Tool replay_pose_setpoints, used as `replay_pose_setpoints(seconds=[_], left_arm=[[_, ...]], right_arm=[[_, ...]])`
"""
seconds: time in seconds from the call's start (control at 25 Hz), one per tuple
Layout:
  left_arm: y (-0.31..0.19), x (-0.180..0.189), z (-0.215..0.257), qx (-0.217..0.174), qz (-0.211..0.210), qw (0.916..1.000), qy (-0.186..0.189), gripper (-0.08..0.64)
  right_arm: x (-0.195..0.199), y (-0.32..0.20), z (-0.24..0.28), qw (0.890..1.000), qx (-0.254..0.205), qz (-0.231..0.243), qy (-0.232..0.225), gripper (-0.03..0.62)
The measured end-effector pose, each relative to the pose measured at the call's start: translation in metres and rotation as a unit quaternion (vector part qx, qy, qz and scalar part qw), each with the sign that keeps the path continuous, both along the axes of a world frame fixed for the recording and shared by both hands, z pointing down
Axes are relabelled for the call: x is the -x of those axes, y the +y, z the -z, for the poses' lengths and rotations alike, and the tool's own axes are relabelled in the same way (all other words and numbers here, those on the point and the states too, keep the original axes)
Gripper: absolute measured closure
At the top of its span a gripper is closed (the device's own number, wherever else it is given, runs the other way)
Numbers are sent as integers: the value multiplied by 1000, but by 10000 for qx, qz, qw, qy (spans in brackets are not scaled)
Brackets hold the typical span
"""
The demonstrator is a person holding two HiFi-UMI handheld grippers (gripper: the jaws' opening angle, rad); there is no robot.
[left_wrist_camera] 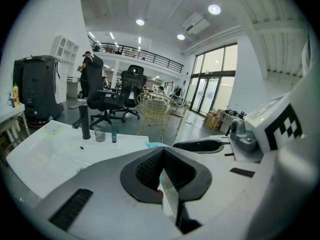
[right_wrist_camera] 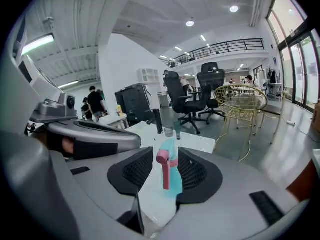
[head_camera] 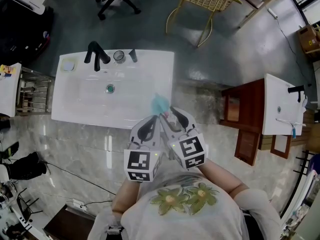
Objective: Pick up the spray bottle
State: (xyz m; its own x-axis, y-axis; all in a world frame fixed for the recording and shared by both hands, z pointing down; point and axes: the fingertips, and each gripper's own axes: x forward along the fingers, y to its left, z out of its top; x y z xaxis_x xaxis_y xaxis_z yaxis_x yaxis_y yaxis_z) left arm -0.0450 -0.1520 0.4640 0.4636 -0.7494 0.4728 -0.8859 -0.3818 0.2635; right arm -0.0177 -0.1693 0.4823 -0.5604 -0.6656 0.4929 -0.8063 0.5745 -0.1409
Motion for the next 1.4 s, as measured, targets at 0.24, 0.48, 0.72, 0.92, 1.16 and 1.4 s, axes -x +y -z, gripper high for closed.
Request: replay_pose_setpoints(seconds=[0.24, 0.48, 0.72, 0.92, 1.16, 1.4], left_arm=[[-7, 3, -1, 18, 49, 10000, 9, 551], [-8, 7, -11, 140, 89, 9999, -3, 551], [-9, 8, -17, 255, 100, 9996, -8, 551], [-14, 9, -16, 215, 173, 9996, 26, 551], [-17, 11, -16, 271, 229, 9994, 23, 551], [-22, 11, -15, 265, 266, 9993, 81, 551]], right_arm=[[4, -6, -5, 10000, 61, 45, 28, 462], [7, -10, -10, 9999, 93, 106, 36, 462], [8, -14, -14, 9998, 133, 115, 62, 462], [9, -17, -17, 9997, 166, 151, 101, 462], [14, -17, -23, 9989, 307, 332, 116, 463], [19, -16, -27, 9982, 335, 448, 200, 463]])
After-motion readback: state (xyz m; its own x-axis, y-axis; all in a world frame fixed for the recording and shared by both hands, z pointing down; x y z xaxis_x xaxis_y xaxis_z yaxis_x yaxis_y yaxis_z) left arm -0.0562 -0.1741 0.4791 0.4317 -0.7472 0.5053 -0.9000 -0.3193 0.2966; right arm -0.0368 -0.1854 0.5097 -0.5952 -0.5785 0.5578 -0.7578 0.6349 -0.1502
